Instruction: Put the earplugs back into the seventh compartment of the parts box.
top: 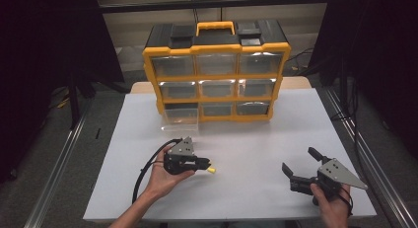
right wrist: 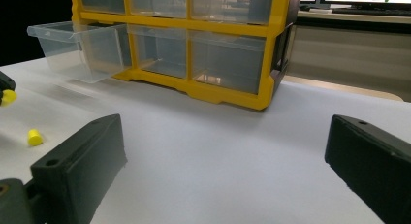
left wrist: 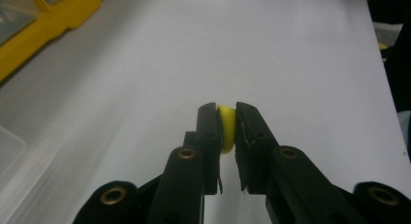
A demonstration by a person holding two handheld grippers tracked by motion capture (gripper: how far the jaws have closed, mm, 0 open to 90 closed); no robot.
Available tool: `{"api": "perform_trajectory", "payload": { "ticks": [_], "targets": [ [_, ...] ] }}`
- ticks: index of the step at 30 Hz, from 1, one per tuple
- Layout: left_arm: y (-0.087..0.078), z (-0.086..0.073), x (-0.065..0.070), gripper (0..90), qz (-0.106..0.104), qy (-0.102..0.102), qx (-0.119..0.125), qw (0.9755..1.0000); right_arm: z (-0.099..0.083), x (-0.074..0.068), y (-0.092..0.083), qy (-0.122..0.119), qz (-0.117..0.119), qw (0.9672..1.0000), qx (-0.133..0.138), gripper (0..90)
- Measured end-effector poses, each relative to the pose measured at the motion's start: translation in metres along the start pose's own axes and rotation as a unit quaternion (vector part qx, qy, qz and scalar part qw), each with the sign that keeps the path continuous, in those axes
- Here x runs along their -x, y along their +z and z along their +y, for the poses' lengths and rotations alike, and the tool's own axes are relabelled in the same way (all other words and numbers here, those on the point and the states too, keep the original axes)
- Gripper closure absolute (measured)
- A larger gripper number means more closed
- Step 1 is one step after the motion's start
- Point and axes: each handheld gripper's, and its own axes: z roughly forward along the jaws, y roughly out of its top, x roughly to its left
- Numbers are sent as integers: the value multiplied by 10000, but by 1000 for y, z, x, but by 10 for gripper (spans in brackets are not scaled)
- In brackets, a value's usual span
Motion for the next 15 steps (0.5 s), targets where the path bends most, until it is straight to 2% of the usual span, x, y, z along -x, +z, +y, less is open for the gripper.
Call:
{"api": "perform_trajectory", "payload": {
  "ticks": [4, 6, 10, 15],
  "targets": [
    [-6, 1, 0, 812, 86, -29, 209, 9997, 0, 0, 0, -13, 13, 10000, 11, 8],
    [-8, 2, 1, 812, 206, -30, 281, 9994, 0, 0, 0, -12, 12, 10000, 11, 8],
    [-14, 3, 0, 812, 266, -144, 485, 9984, 0, 0, 0, -18, 15, 10000, 14, 8],
    [-20, 3, -4, 811, 340, -189, 552, 9977, 0, 0, 0, -12, 6, 10000, 13, 8]
  ]
}}
